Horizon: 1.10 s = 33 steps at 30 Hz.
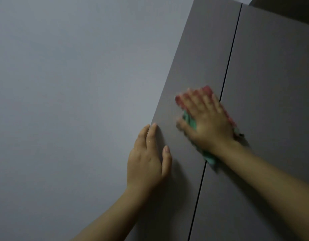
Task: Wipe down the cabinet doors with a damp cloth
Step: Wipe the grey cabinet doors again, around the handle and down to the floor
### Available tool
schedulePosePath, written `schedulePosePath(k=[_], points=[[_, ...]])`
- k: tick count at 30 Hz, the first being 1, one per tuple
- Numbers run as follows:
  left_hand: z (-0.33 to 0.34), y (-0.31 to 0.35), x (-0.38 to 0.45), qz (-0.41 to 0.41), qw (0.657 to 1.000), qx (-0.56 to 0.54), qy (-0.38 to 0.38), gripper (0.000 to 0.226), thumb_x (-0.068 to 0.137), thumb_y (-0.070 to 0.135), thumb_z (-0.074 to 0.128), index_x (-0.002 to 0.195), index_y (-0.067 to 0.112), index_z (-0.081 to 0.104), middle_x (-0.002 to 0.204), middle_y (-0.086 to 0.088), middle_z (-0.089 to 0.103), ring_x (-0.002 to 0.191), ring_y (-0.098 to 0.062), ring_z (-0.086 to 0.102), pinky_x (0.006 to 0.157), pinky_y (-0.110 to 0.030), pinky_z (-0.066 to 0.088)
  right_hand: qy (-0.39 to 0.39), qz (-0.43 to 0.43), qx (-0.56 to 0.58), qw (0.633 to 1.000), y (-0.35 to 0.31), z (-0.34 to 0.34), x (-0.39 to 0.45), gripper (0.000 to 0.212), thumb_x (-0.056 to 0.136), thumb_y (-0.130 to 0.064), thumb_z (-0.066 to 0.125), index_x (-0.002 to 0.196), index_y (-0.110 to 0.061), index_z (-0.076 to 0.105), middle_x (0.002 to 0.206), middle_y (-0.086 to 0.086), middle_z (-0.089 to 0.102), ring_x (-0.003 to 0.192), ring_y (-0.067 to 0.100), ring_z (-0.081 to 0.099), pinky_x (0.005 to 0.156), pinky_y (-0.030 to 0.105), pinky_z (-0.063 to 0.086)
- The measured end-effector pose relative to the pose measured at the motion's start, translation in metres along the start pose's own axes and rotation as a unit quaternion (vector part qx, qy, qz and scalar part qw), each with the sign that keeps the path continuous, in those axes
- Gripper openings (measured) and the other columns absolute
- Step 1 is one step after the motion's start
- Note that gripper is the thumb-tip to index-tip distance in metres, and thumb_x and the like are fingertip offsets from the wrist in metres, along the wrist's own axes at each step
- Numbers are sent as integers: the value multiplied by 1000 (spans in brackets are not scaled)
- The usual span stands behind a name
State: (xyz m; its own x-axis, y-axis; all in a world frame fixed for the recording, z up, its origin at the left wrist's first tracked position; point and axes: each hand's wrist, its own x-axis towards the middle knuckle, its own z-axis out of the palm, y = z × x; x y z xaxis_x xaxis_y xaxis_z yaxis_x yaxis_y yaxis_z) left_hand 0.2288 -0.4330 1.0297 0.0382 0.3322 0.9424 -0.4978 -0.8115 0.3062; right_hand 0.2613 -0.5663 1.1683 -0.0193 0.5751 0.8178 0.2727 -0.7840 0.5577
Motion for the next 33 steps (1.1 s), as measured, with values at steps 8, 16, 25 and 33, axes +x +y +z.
schedulePosePath(k=[8, 16, 25, 33], points=[[-7, -2, -12, -43, 998, -47, -18, 78, 83, 51, 25, 148, 8, 28, 148, -11, 40, 128, -24, 47, 98, -23, 31, 2, -103, 16, 995, -41, 7, -13, 61, 95, -54, 23, 150, -27, 26, 157, -2, 22, 147, 21, 13, 119, 42, 4], [-14, -7, -46, -75, 994, -51, -53, 72, 87, 48, 27, 151, 15, 17, 155, -3, 29, 137, -12, 30, 108, -17, 19, 43, 53, 35, 997, -52, 11, 0, 63, 94, -52, 20, 151, -25, 22, 158, -1, 22, 146, 24, 15, 118, 41, -1], [-23, -10, -73, -112, 987, -92, -62, 63, 92, 35, 33, 151, 23, 18, 149, 14, 28, 130, 5, 26, 107, -13, 21, -17, -168, 26, 985, -25, 13, -138, 59, 96, -49, 31, 148, -22, 30, 155, 4, 28, 144, 26, 22, 117, 48, 15], [-22, -27, -75, -163, 960, -217, -68, 71, 87, 50, 26, 148, 16, 32, 151, 3, 37, 138, -6, 33, 116, -37, 27, 74, 17, 68, 995, -105, 28, -76, 57, 95, -42, 38, 147, -19, 37, 154, 4, 33, 143, 30, 25, 117, 50, 10]])
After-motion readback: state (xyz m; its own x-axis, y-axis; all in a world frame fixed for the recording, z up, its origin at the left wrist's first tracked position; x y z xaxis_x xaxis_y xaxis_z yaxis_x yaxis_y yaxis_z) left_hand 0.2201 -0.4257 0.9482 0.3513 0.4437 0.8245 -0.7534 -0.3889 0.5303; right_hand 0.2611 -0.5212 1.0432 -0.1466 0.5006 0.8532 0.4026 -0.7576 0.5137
